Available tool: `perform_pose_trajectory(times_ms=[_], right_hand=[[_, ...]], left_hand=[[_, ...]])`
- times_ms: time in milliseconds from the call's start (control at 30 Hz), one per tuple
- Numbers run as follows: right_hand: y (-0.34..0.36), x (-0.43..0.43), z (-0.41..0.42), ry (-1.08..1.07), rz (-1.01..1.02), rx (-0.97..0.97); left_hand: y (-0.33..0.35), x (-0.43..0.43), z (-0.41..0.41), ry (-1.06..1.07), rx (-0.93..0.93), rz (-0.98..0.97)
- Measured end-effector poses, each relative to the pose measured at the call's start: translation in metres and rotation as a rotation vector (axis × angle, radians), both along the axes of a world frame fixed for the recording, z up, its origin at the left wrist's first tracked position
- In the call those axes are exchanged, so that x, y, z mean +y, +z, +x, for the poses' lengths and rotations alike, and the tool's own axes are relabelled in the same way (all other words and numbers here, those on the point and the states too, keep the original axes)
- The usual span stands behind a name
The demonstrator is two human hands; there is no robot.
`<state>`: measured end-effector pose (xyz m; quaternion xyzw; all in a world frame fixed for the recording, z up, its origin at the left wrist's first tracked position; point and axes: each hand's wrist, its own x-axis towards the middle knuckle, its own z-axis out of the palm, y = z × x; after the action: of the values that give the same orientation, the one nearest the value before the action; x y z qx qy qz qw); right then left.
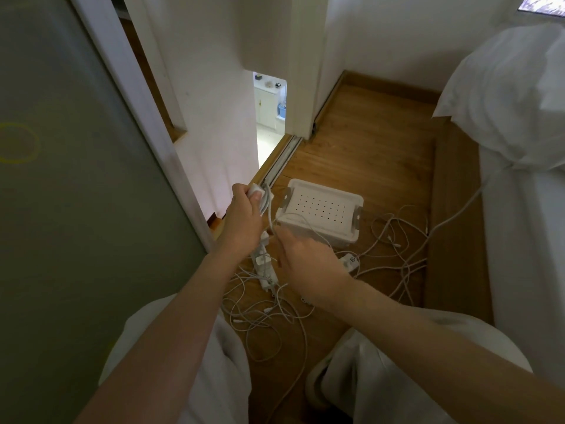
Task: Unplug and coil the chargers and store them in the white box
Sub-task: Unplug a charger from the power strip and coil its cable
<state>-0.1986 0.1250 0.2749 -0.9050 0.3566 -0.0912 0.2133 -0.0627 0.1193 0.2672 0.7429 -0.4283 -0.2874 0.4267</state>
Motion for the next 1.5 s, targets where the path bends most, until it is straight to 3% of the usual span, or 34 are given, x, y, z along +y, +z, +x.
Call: perform_pose_trajectory(times_ms=[167, 300, 400, 500, 733, 1000, 1167, 1333, 1500], right_hand=[[-0.01, 0.004, -0.006, -0.013, 0.006, -0.049], [-0.02, 0.001, -0.006, -0.069, 0.131, -0.111], [-0.025, -0.006, -0.008, -0.159, 0.35, -0.178], [-0.026, -0.015, -0.014, -0.183, 0.488, -0.173], [-0.006, -0.036, -0.024, -0.178, 0.724, -0.326], [-0.004, -0.031, -0.018, -0.221, 0.427, -0.255], [-0.009, -0.027, -0.009, -0.275, 0.43, -0.186], [-0.006, -0.032, -0.001, -0.286, 0.355, -0.266], [-0.013, -0.037, -0.009, -0.328, 0.448, -0.272]], left_hand=[[0.01, 0.001, -0.005, 0.006, 0.336, -0.029], [0.017, 0.005, -0.011, -0.04, 1.051, -0.164], [0.017, 0.005, -0.006, -0.033, 1.278, -0.209], [0.015, 0.004, -0.001, -0.086, 1.262, -0.196], [0.013, 0.004, 0.003, -0.269, 0.905, 0.042], [0.002, 0.002, -0.008, -0.301, 0.575, 0.197], [-0.003, 0.003, -0.013, -0.302, 0.648, 0.194], [0.004, 0.003, -0.017, -0.118, 0.732, 0.153], [0.0, 0.009, -0.02, -0.252, 0.64, 0.177]])
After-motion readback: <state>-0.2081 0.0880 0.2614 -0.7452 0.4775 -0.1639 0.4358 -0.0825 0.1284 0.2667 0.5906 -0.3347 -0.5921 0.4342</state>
